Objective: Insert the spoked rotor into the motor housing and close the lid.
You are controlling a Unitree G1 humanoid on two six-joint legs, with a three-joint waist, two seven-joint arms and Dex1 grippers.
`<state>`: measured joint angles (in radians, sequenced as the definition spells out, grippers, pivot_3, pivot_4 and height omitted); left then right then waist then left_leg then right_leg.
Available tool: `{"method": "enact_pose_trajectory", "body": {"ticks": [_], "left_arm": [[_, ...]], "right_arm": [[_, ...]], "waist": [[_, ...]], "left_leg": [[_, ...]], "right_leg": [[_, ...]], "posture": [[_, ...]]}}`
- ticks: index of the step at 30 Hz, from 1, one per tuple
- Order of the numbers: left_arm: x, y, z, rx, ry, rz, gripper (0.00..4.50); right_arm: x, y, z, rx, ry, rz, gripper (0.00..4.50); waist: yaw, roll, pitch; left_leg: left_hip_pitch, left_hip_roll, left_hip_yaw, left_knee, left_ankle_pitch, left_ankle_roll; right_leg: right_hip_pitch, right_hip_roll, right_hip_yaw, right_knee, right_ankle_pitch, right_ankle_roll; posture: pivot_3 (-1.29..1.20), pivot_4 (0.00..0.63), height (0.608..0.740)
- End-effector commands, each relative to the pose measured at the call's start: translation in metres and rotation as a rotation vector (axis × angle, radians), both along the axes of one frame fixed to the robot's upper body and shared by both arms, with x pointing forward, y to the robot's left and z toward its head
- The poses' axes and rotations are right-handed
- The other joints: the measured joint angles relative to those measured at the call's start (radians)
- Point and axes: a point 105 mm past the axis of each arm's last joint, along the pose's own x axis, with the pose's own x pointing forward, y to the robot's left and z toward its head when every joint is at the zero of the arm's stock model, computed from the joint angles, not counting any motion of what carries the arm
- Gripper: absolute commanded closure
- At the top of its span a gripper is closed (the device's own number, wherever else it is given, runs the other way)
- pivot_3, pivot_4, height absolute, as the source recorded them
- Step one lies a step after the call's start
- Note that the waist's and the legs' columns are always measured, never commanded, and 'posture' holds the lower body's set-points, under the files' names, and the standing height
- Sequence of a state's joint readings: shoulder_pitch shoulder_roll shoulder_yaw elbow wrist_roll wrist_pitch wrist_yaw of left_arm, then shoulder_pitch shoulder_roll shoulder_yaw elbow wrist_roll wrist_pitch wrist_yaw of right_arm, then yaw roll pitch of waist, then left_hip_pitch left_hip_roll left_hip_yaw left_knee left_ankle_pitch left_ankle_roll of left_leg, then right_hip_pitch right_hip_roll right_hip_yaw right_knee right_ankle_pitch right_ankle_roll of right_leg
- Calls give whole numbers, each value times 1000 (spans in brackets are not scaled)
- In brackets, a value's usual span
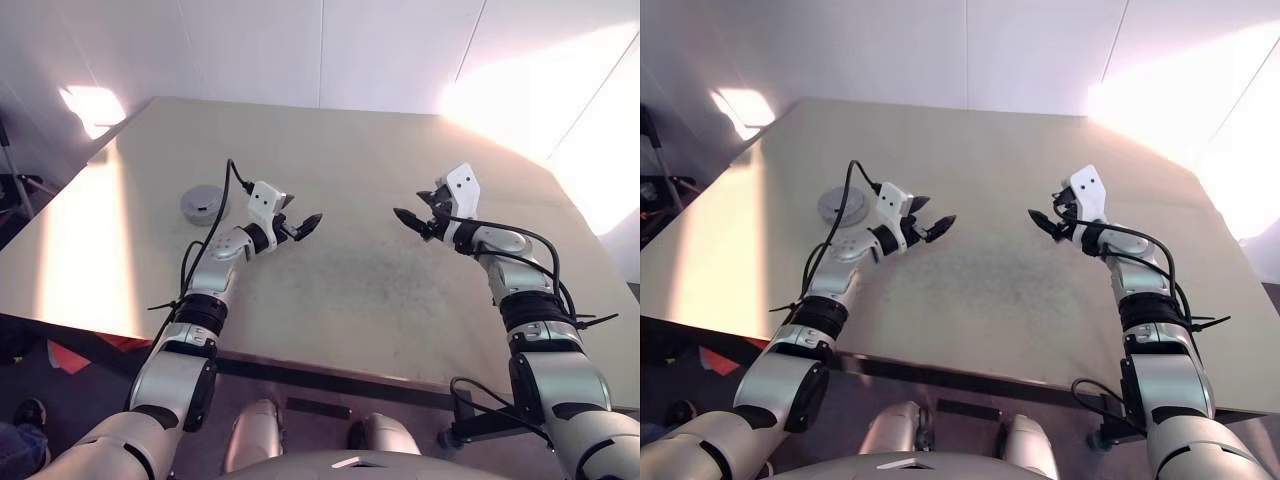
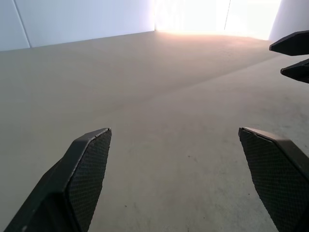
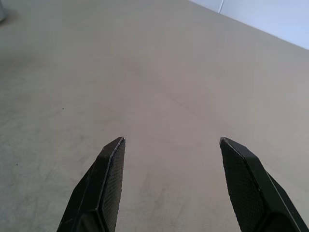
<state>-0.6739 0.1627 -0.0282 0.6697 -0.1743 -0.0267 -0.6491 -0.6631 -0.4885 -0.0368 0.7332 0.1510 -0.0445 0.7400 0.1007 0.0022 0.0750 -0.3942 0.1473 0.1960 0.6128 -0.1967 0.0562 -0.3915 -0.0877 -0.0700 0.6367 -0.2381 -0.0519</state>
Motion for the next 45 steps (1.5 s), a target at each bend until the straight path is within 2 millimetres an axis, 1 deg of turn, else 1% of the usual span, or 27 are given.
{"method": "enact_pose_trajectory", "body": {"ticks": [1, 9, 41, 44, 45], "left_arm": [[4, 2, 19, -4, -68, 4, 32], [4, 4, 19, -9, -69, 14, 32], [4, 4, 16, -12, -56, 21, 32], [4, 5, 16, -8, -54, 21, 32], [5, 6, 16, -7, -54, 22, 0]], "right_arm": [[5, 0, 18, 0, -65, 0, 987], [8, 2, 20, -5, -73, 4, 987], [11, 3, 19, -15, -73, -7, 987], [9, 6, 20, 8, -73, 15, 987], [8, 7, 20, 13, -73, 24, 642]], "waist": [[0, 0, 0], [-1, 0, 0], [-1, 0, 0], [-1, 0, 0], [-1, 0, 0]], "left_leg": [[0, 0, 0, 0, 0, 0], [0, 0, 0, 0, 0, 0], [-1, 0, 0, -1, 0, 0], [-1, 0, 0, -1, 0, 0], [-1, 0, 0, -1, 0, 0]], "right_leg": [[0, 0, 0, 0, 0, 0], [0, 0, 0, -1, 0, 0], [-1, 0, 0, -1, 0, 0], [-1, 0, 0, -1, 0, 0], [-1, 0, 0, -1, 0, 0]], "posture": [[0, 0, 740], [0, 0, 740], [0, 0, 740], [0, 0, 740], [0, 0, 740]]}}
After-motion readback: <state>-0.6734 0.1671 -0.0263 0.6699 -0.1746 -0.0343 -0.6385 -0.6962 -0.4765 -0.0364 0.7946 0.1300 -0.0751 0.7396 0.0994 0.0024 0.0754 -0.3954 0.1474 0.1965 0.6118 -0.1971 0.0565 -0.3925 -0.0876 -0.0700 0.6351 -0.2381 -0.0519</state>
